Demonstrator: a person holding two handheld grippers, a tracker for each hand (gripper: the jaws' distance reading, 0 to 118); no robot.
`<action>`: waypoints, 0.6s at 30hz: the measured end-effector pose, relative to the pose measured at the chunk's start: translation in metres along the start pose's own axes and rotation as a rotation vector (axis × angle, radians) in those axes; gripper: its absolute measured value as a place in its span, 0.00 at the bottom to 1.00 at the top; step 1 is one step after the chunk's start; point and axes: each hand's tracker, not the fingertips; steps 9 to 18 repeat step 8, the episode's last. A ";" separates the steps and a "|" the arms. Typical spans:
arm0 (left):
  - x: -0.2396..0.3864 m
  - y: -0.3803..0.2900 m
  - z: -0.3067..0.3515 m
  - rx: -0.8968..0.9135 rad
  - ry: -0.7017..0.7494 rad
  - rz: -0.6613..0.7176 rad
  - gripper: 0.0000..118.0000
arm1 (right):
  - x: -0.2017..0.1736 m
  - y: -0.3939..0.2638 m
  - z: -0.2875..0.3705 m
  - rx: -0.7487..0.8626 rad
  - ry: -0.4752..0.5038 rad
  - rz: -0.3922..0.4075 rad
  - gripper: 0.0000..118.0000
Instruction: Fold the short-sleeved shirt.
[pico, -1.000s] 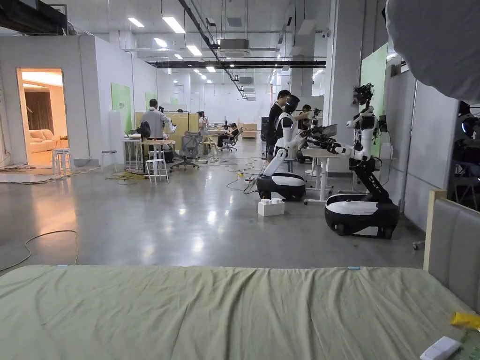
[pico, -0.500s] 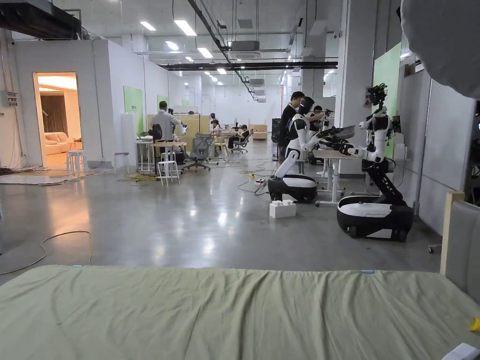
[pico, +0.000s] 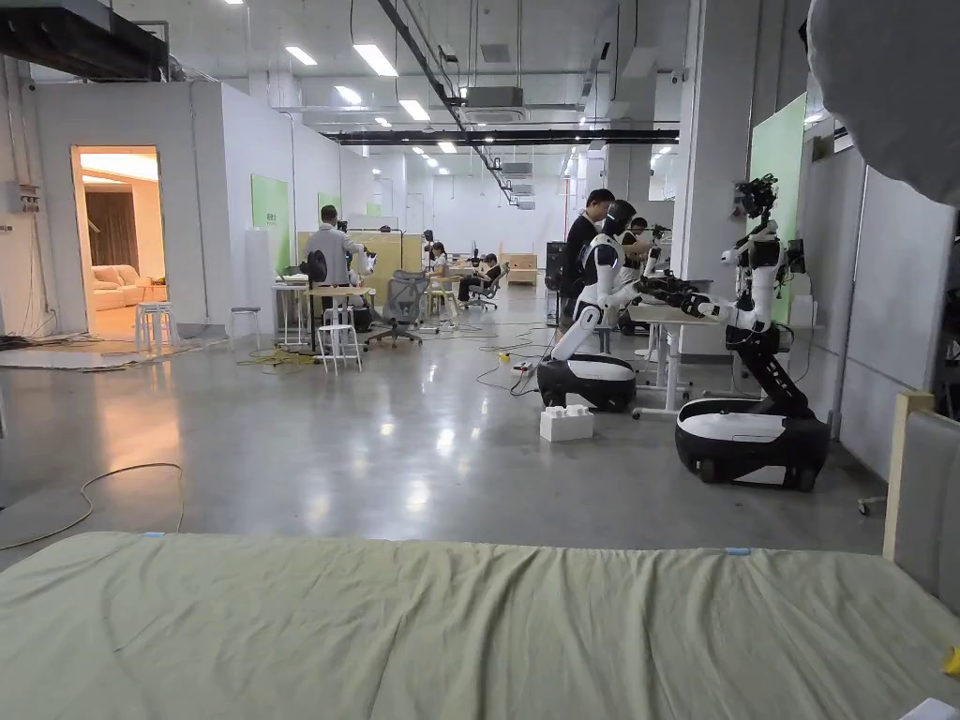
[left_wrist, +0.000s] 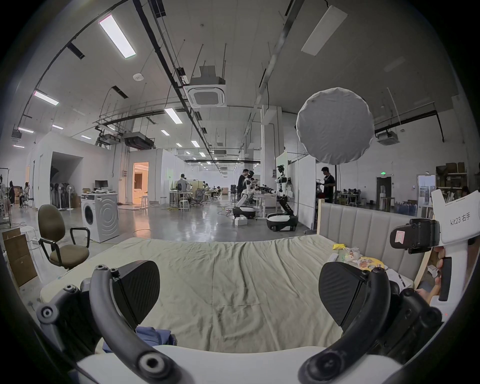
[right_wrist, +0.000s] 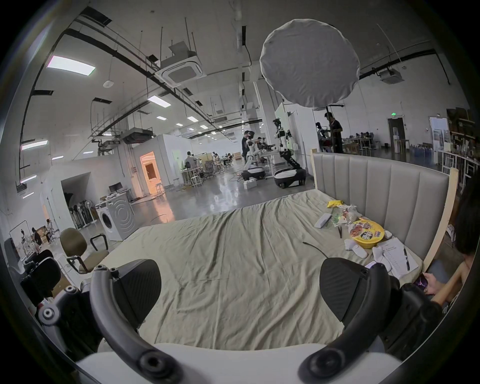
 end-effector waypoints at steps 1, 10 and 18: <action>0.000 -0.001 0.000 -0.002 0.000 0.000 1.00 | 0.002 0.000 -0.001 -0.003 -0.002 -0.006 1.00; -0.001 -0.003 -0.001 -0.016 0.007 0.012 1.00 | 0.008 -0.005 -0.004 -0.006 -0.030 -0.039 1.00; -0.001 -0.003 -0.001 -0.016 0.007 0.012 1.00 | 0.008 -0.005 -0.004 -0.006 -0.030 -0.039 1.00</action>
